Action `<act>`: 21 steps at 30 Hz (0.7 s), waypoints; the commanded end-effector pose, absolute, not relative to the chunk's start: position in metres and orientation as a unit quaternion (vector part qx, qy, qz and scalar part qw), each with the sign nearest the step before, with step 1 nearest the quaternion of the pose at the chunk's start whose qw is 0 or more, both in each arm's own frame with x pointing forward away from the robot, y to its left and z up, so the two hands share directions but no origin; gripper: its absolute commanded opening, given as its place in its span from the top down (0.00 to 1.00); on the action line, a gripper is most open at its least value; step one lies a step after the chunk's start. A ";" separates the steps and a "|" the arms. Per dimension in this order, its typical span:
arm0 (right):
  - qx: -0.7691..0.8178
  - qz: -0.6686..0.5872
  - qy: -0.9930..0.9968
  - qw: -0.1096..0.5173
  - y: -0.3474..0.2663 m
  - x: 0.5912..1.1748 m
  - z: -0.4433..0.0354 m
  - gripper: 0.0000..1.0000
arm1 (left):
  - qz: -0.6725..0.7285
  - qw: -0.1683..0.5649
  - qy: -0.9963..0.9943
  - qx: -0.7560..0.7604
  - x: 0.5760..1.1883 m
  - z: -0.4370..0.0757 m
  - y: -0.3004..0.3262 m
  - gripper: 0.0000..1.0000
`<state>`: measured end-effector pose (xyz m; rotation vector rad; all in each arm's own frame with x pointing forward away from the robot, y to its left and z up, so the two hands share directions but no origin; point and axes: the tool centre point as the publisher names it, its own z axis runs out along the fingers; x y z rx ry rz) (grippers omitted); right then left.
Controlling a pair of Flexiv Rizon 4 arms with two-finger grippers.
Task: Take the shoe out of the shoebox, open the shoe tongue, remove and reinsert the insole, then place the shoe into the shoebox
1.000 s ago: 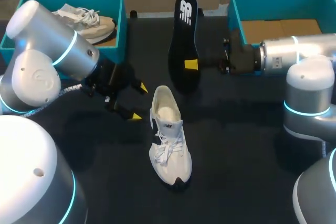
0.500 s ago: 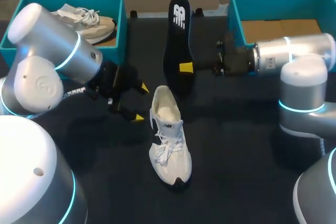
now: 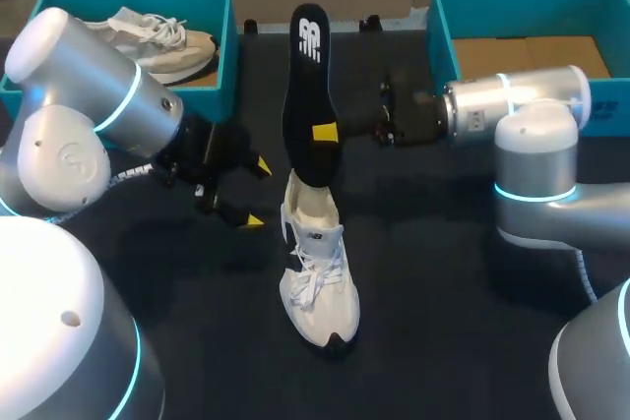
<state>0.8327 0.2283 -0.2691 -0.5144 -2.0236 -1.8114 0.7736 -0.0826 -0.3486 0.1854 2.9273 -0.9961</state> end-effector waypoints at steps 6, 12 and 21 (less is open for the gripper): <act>-0.165 -0.629 -0.741 0.170 0.240 0.827 -0.285 1.00 | -0.323 0.018 0.944 0.061 0.776 -0.350 -0.083 0.00; -0.150 -0.629 -0.745 0.167 0.241 0.822 -0.292 1.00 | -0.321 0.019 0.945 0.062 0.776 -0.350 -0.083 0.00; -0.152 -0.632 -0.742 0.167 0.240 0.814 -0.303 1.00 | -0.318 0.021 0.945 0.067 0.773 -0.351 -0.082 0.00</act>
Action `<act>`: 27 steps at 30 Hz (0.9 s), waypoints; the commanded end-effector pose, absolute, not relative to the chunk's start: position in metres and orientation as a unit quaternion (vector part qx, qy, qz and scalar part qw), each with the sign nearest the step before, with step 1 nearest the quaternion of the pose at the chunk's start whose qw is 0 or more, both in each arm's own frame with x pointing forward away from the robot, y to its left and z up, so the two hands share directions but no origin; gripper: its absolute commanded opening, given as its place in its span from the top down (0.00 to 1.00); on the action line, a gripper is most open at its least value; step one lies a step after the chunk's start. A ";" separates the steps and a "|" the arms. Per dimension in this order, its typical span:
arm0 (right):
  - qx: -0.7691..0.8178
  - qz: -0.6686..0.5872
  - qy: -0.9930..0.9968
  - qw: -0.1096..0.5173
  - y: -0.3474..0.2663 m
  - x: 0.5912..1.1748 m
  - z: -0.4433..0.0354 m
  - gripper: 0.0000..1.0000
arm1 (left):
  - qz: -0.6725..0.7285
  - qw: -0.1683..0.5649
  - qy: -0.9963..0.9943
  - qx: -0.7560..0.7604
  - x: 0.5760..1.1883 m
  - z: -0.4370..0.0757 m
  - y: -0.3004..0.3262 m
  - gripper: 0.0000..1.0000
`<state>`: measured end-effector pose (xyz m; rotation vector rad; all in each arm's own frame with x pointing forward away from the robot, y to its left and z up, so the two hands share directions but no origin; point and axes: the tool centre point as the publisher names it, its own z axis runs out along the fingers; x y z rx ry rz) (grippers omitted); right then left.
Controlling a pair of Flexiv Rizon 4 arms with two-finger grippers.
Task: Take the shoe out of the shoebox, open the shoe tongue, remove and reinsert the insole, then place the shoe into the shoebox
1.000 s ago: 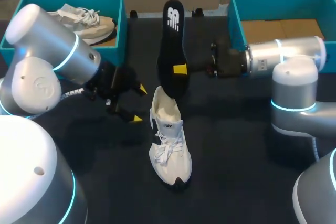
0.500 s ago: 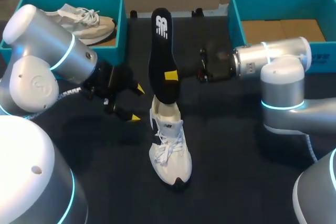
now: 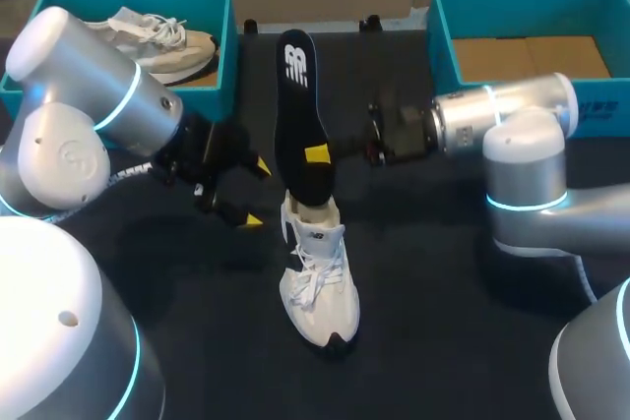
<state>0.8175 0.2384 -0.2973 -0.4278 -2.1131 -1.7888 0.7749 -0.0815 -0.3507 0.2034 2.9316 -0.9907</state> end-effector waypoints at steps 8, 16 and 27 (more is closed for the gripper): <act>-0.155 -0.635 -0.738 0.168 0.239 0.803 -0.317 1.00 | -0.318 0.022 0.945 0.069 0.773 -0.353 -0.083 0.00; -0.171 -0.629 -0.738 0.173 0.240 0.791 -0.328 1.00 | -0.319 0.021 0.945 0.069 0.774 -0.355 -0.085 0.00; -0.192 -0.617 -0.738 0.193 0.235 0.773 -0.343 1.00 | -0.321 0.019 0.945 0.067 0.777 -0.357 -0.086 0.00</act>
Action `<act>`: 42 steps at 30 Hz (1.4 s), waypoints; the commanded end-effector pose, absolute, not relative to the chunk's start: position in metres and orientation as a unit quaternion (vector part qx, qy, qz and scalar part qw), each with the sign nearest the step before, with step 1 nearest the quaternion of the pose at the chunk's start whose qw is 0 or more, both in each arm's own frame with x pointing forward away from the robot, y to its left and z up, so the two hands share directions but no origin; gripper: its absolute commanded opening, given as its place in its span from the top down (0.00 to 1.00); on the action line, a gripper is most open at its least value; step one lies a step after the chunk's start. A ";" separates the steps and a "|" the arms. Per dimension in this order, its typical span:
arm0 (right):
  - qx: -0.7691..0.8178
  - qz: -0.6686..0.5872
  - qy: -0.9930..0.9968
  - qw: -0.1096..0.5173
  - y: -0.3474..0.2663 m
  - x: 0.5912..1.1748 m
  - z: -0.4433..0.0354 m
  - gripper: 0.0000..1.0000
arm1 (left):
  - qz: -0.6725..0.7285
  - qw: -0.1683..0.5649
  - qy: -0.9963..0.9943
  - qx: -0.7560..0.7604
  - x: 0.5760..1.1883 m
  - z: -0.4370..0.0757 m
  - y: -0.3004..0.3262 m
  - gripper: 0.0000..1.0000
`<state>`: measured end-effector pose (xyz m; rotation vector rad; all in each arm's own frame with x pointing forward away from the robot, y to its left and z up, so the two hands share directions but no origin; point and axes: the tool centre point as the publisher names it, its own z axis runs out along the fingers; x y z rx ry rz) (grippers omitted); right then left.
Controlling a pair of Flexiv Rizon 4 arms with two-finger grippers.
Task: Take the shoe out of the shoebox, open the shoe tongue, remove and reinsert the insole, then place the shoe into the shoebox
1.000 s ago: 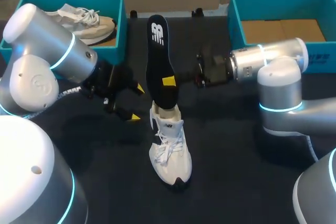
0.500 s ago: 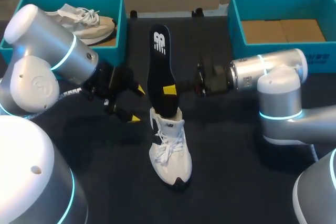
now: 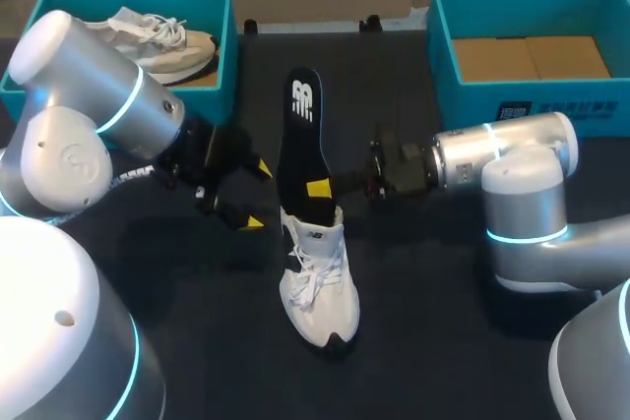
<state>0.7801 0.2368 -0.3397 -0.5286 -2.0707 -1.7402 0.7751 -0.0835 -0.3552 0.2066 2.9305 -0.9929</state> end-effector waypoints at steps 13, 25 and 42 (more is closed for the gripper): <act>-0.213 -0.600 -0.737 0.226 0.232 0.758 -0.360 1.00 | -0.321 0.017 0.945 0.066 0.778 -0.357 -0.089 0.00; -0.198 -0.597 -0.747 0.215 0.234 0.766 -0.347 0.86 | -0.323 0.012 0.944 0.071 0.778 -0.358 -0.094 0.00; -0.172 -0.606 -0.755 0.180 0.244 0.777 -0.327 0.74 | -0.329 0.007 0.942 0.071 0.775 -0.360 -0.095 0.00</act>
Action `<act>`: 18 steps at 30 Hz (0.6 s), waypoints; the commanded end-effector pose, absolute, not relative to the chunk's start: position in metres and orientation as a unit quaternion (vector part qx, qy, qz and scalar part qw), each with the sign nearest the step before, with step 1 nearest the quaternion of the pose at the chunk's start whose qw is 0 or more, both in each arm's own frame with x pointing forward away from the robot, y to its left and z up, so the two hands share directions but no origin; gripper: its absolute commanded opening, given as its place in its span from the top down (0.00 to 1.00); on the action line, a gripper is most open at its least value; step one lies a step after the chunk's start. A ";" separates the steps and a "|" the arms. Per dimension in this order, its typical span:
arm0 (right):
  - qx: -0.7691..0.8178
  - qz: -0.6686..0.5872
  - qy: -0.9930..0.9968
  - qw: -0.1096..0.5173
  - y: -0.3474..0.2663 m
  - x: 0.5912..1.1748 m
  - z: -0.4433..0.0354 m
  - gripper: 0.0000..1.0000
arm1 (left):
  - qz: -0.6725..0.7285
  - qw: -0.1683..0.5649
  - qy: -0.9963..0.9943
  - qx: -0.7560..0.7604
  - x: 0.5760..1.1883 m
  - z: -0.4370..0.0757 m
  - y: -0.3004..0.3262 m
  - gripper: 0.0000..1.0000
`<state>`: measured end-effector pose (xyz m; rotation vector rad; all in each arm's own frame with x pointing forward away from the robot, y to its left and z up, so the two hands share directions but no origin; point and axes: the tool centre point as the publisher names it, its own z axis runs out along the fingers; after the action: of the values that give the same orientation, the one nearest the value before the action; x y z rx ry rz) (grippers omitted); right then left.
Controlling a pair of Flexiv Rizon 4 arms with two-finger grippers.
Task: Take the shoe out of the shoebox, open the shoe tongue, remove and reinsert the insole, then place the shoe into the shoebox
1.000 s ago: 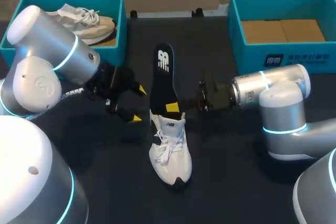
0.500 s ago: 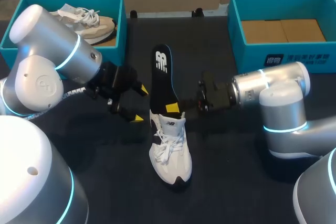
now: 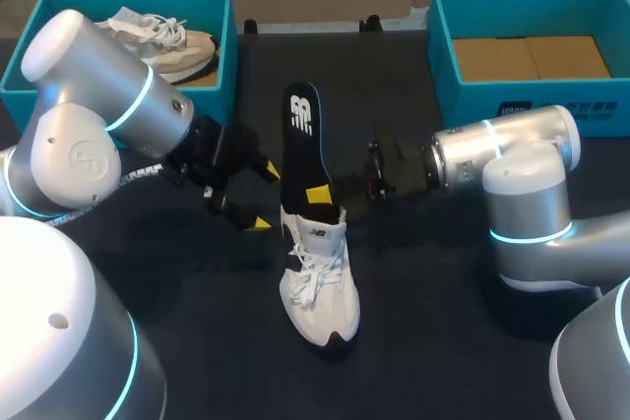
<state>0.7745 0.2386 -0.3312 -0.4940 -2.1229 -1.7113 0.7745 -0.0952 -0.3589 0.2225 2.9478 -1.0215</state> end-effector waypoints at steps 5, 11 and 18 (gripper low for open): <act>-0.157 -0.608 -0.757 0.181 0.251 0.788 -0.321 0.75 | -0.330 0.006 0.941 0.070 0.775 -0.361 -0.093 0.00; -0.141 -0.610 -0.754 0.199 0.254 0.797 -0.320 0.88 | -0.333 0.007 0.941 0.066 0.775 -0.361 -0.091 0.00; -0.149 -0.609 -0.746 0.225 0.248 0.795 -0.332 1.00 | -0.335 0.008 0.940 0.067 0.775 -0.361 -0.090 0.00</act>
<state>0.7932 0.2480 -0.3253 -0.4213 -2.0712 -1.6828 0.7760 -0.0908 -0.3599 0.2080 2.9407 -1.0447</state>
